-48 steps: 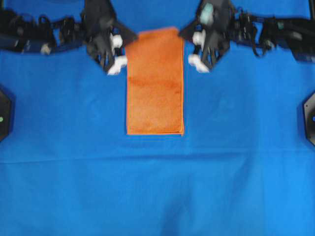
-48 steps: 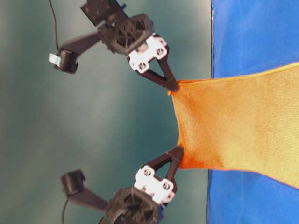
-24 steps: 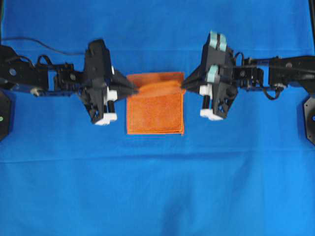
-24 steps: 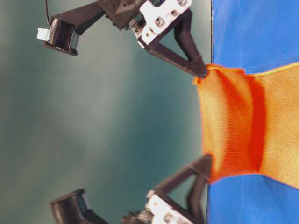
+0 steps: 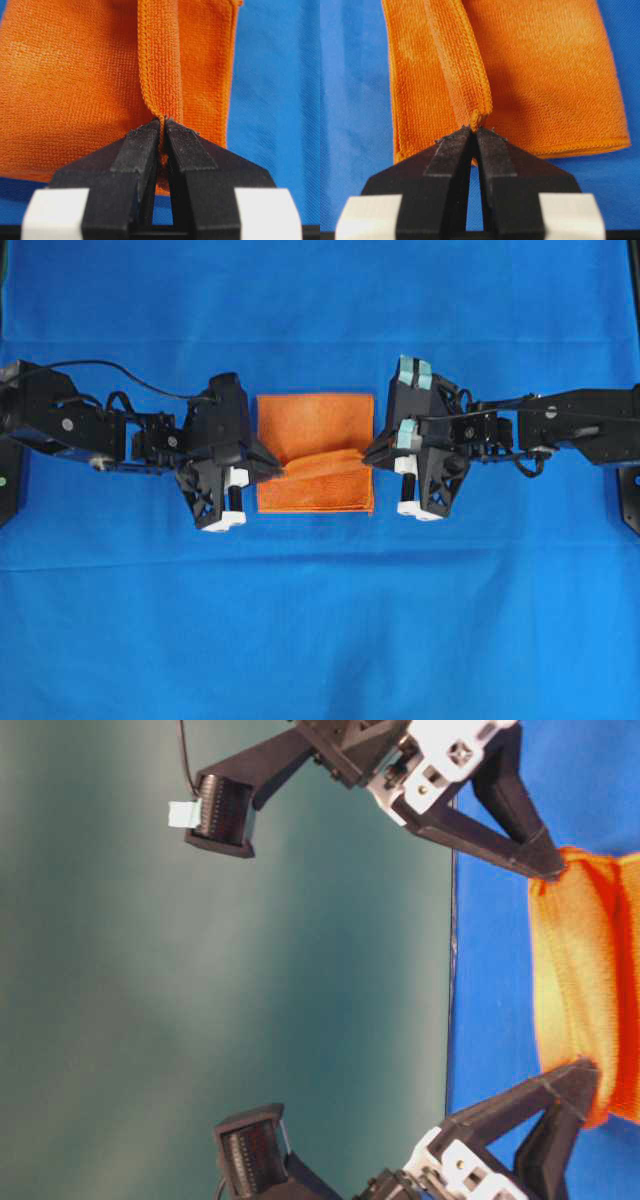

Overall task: Fold a vertical towel.
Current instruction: 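Lift the top edge and fold it down toward the bottom edge, then release the towel and withdraw both grippers outward to the sides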

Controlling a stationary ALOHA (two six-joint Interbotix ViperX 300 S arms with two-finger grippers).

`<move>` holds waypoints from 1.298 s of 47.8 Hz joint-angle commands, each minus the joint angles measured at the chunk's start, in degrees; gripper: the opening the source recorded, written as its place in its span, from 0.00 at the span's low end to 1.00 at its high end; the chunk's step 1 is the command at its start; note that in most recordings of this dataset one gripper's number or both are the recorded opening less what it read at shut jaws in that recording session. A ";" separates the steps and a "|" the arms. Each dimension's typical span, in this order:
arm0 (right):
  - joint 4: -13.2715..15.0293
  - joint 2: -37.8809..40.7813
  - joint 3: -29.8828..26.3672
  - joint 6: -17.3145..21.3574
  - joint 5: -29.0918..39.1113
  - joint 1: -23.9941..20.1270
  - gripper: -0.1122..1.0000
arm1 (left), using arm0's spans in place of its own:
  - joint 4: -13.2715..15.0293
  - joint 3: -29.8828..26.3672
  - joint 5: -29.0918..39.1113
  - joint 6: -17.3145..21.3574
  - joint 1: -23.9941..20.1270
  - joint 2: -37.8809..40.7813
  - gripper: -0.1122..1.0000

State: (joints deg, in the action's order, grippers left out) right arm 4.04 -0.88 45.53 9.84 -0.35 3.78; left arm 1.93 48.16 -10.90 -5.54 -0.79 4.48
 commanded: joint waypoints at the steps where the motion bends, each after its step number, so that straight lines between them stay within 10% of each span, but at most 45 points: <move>1: -0.09 -0.18 -0.18 0.18 -0.18 -0.35 0.14 | -0.09 -0.35 -0.18 -0.09 1.23 -0.09 0.12; 22: -0.26 0.53 -0.70 0.35 -0.62 -1.41 0.14 | -0.09 -1.14 -0.35 0.00 1.49 0.44 0.13; 31: -0.44 0.70 -0.88 0.35 -1.23 -2.02 0.15 | -0.09 -1.41 -0.35 0.09 1.49 0.44 0.33; 43: -0.44 -0.09 -1.23 0.44 -1.14 -3.96 0.70 | -0.09 -1.23 0.35 0.00 1.49 -1.76 0.49; 62: -0.70 -13.97 -1.05 0.18 5.71 -5.80 0.64 | -0.09 0.70 8.35 0.26 4.57 -16.96 0.49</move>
State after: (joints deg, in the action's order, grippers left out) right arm 3.25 -10.81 45.18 10.20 4.57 -1.85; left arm 1.93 49.04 -3.16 -5.45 2.99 -8.35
